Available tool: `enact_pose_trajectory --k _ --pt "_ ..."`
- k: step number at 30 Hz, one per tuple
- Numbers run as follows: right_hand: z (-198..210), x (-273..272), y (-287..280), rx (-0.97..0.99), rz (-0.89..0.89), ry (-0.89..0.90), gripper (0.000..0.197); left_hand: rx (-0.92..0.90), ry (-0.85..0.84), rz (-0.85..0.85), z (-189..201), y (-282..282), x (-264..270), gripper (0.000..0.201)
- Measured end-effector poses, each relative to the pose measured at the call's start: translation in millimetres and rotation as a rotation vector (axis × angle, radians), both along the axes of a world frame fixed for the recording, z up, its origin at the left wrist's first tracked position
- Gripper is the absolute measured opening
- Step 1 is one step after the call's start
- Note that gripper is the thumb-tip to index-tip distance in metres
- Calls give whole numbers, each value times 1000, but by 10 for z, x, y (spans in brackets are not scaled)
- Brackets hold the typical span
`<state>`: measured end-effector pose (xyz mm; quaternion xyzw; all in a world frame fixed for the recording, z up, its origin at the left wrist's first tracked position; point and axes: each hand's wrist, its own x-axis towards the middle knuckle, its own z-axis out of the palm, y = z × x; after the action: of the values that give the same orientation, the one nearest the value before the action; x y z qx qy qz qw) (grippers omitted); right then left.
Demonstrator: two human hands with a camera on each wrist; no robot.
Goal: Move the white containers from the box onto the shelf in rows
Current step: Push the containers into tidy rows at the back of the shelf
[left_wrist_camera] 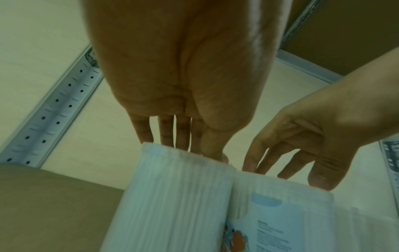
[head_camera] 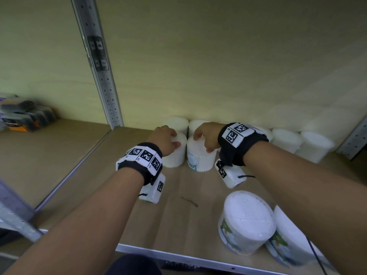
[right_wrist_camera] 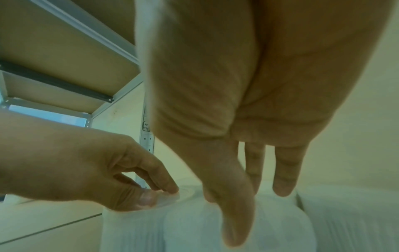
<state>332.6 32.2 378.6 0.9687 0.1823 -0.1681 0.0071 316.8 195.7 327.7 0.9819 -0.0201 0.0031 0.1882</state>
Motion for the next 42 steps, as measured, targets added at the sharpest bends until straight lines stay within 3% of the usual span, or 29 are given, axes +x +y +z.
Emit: enact_pose_trajectory --k 4,6,10,24,32,35,39,42 --pt "-25 15 11 28 -28 -107 46 8 3 -7 -9 1 -1 48" --pt "-56 25 29 -4 -59 -142 50 7 3 -9 -16 3 -3 48" --pt "-106 23 61 -67 -93 -81 66 6 3 -16 -24 12 -2 48" --pt "-69 -8 61 -82 -59 -53 59 10 -15 -23 -35 9 0 47" --pt "-22 -13 10 54 -53 -13 59 6 -11 -19 -35 9 1 46" --pt "-31 21 32 17 -90 -93 50 7 -12 -21 -39 16 2 47" --pt "-83 30 48 -60 -122 -72 63 9 -10 -26 -37 18 6 47" --pt "-111 37 73 -78 -118 -73 59 3 -9 -28 -36 16 5 47"
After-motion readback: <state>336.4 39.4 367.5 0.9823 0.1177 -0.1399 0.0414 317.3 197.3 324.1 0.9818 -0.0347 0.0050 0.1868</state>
